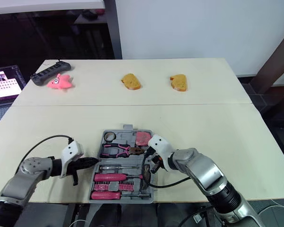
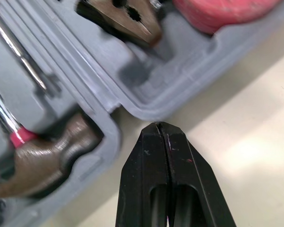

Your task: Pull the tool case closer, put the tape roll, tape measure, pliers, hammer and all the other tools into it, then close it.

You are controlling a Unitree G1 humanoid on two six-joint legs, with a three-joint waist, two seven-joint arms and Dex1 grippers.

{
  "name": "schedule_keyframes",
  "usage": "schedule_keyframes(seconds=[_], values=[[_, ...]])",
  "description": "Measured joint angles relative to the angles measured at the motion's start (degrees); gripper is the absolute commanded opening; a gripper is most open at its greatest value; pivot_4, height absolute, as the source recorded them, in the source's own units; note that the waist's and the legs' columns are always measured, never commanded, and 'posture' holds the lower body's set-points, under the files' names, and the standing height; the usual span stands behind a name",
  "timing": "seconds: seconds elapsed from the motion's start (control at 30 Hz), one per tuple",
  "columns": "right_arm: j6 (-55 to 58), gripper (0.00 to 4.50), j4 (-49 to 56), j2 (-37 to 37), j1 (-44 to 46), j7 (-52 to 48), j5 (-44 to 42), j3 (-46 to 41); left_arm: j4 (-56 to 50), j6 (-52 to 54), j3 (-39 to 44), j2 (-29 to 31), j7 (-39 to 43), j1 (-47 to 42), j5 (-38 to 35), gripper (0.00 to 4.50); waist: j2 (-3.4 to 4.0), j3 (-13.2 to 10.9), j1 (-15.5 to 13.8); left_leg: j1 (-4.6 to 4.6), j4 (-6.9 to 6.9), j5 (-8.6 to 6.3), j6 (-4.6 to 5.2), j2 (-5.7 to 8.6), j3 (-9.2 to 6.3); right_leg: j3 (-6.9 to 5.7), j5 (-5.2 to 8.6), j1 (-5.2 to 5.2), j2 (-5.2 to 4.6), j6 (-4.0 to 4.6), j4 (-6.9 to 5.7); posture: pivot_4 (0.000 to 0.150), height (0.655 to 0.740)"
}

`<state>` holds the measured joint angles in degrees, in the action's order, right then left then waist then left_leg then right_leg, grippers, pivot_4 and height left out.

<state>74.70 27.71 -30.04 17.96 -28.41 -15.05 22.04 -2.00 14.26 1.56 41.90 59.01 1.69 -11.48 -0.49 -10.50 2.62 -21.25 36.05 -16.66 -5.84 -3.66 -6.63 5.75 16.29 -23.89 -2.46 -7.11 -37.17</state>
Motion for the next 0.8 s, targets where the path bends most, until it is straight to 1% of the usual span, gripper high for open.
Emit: schedule_keyframes(seconds=[0.03,0.13,0.23,0.27,0.33,0.4,0.43,0.5,0.6,0.7,0.8], values=[[0.1,0.00,0.4,-0.1,-0.3,-0.1,-0.4,-0.4,-0.8,0.0,1.1,0.5,-0.4,0.3,-0.5,0.10,0.00,0.0,0.0,-0.17,0.03,0.00,-0.01,0.00,0.00,0.00,-0.02,-0.18,0.00,-0.02,-0.01,0.150,0.7400],[0.6,0.00,1.9,-1.6,-1.3,-0.7,-1.9,-2.4,-2.3,0.0,5.0,2.5,-0.4,1.9,-2.1,0.10,-0.02,-0.1,-0.1,-0.26,0.03,0.01,-0.02,0.01,0.02,0.00,-0.02,-0.27,-0.03,-0.01,0.01,0.150,0.7400],[-0.4,0.00,4.8,-4.4,-1.9,-1.8,-3.4,-7.0,-4.3,-0.1,10.7,4.3,1.5,4.3,-6.0,0.10,-0.04,-0.2,-0.1,-0.27,0.02,0.01,-0.02,0.01,0.04,0.00,0.07,-0.32,-0.04,0.15,0.00,0.150,0.7400],[-1.3,0.00,5.8,-5.0,-2.3,-2.4,-3.8,-8.3,-5.4,0.1,12.0,4.3,3.0,5.5,-8.2,0.10,-0.04,-0.3,0.0,-0.27,0.00,0.01,-0.02,0.01,0.05,0.00,0.07,-0.32,-0.04,0.15,0.00,0.150,0.7400],[-4.4,0.00,7.7,-4.5,-4.1,-4.0,-6.1,-12.3,-9.6,0.6,14.6,4.8,9.8,9.7,-15.5,0.10,-0.11,-0.3,0.2,-0.26,-0.05,0.00,-0.02,-0.02,0.07,0.00,0.07,-0.34,-0.02,0.14,0.01,0.150,0.7400],[-6.7,0.00,8.2,-4.5,-5.7,-5.5,-8.0,-15.0,-11.2,-0.2,14.8,5.0,15.1,12.8,-19.0,0.10,-0.04,-0.3,0.0,-0.25,-0.07,0.00,-0.01,-0.01,0.09,0.00,0.07,-0.35,-0.03,0.14,0.00,0.150,0.7400],[-7.2,0.00,8.2,-4.5,-6.2,-6.0,-8.6,-15.6,-10.8,-1.3,14.4,4.9,16.2,13.3,-18.9,0.10,-0.05,-0.3,0.0,-0.25,-0.07,0.00,-0.01,-0.01,0.08,0.00,0.08,-0.36,-0.02,0.16,0.00,0.150,0.7400],[-8.4,0.00,8.1,-4.7,-7.0,-6.9,-9.7,-16.1,-8.9,-5.0,11.6,2.7,17.6,13.1,-17.5,0.10,0.02,-0.4,-0.2,-0.27,0.04,0.00,-0.02,0.02,0.09,0.01,0.10,-0.30,-0.05,0.20,0.01,0.150,0.7400],[-8.8,0.00,7.8,-4.3,-7.2,-6.9,-11.0,-16.1,-5.3,-9.5,6.2,-0.7,18.1,10.9,-14.7,0.10,-0.16,-0.4,-0.2,-0.26,0.12,0.01,-0.04,0.02,0.08,0.01,0.03,-0.25,-0.04,0.30,0.02,0.150,0.7400],[-8.4,0.00,6.6,-3.4,-6.4,-5.7,-11.2,-16.1,-2.8,-13.0,2.7,-1.6,18.5,9.4,-12.2,0.10,-0.19,-0.4,0.0,-0.24,0.07,0.01,-0.03,0.01,0.09,0.02,0.02,-0.29,-0.02,0.31,0.00,0.150,0.7400],[-7.5,0.00,6.3,-3.3,-5.5,-4.9,-11.3,-16.1,-1.6,-15.2,0.9,-2.1,18.5,9.3,-11.1,0.10,-0.19,-0.4,0.0,-0.23,0.05,0.01,-0.03,0.00,0.08,0.02,0.01,-0.31,-0.01,0.27,0.00,0.150,0.7400]])
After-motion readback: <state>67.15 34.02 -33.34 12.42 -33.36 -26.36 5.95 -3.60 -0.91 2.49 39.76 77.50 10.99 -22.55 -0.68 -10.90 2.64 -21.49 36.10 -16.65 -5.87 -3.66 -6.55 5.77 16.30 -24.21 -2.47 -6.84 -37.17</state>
